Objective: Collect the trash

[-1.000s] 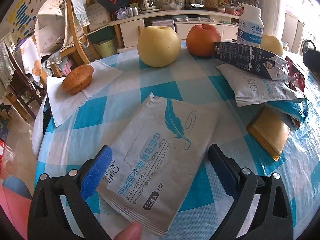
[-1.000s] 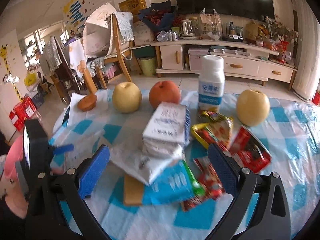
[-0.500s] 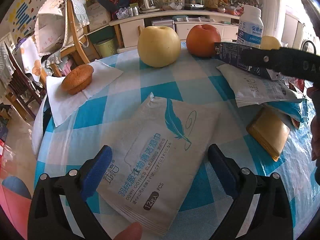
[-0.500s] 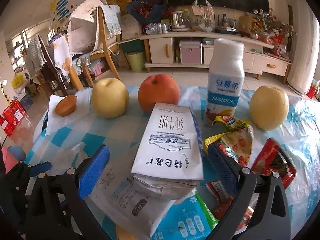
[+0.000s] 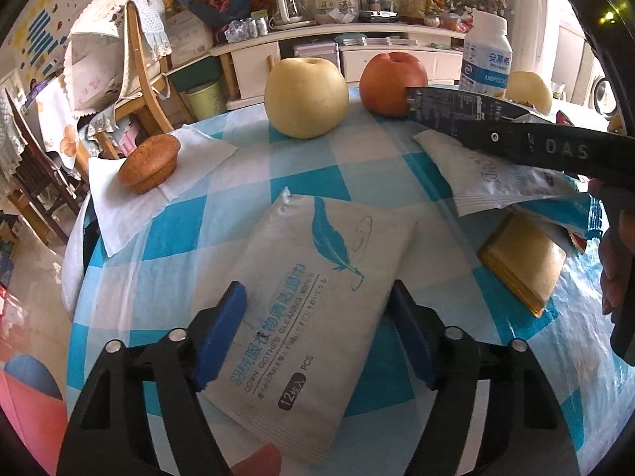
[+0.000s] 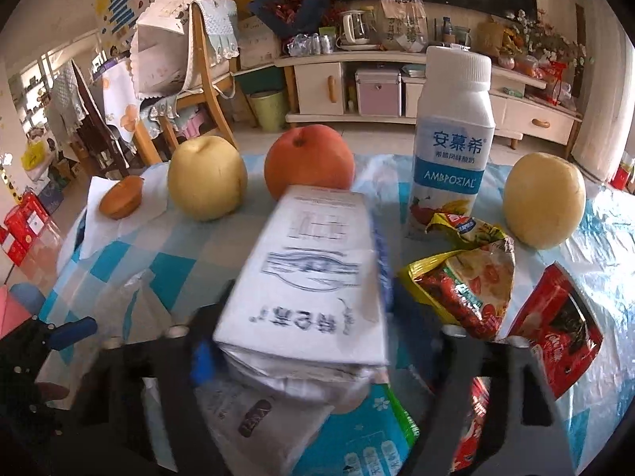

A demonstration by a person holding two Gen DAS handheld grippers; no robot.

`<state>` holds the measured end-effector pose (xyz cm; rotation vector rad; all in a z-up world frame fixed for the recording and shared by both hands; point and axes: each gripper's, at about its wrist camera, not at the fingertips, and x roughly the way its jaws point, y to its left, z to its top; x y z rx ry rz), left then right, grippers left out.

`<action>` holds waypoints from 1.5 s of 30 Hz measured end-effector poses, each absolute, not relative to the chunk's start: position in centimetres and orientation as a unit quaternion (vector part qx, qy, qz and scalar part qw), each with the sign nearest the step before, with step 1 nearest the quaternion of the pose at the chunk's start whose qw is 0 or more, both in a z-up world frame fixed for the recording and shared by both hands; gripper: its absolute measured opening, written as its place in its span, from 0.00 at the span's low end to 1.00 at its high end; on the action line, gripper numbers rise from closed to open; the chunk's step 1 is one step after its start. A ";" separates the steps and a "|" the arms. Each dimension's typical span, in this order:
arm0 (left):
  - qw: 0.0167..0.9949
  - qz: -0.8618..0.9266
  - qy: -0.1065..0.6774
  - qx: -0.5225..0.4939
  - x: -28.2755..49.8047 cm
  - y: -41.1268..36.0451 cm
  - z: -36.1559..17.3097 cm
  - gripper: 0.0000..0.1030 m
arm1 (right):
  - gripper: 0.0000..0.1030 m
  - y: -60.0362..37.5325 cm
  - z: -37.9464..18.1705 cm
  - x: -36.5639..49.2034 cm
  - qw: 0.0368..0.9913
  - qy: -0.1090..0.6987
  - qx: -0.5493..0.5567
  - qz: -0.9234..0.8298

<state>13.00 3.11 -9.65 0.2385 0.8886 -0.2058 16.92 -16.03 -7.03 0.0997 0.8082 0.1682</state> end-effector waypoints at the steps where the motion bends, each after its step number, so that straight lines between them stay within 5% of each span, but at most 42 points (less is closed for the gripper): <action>1: 0.891 -0.098 0.427 0.117 13.0 3.0 -9.6 0.64 | 0.65 -16.1 -7.1 16.9 0.915 0.393 0.048 0.082; 8: 0.895 -0.097 0.420 0.114 12.7 2.9 -9.1 0.46 | 0.64 -16.3 -7.0 17.0 0.916 0.391 0.046 0.083; 20: 0.905 -0.093 0.406 0.088 12.8 4.1 -8.1 0.28 | 0.63 -15.9 -5.5 16.4 0.923 0.372 0.038 0.089; 45: 0.930 -0.072 0.356 0.061 12.2 6.4 -5.5 0.10 | 0.62 -16.6 -3.4 14.1 0.939 0.329 0.034 0.095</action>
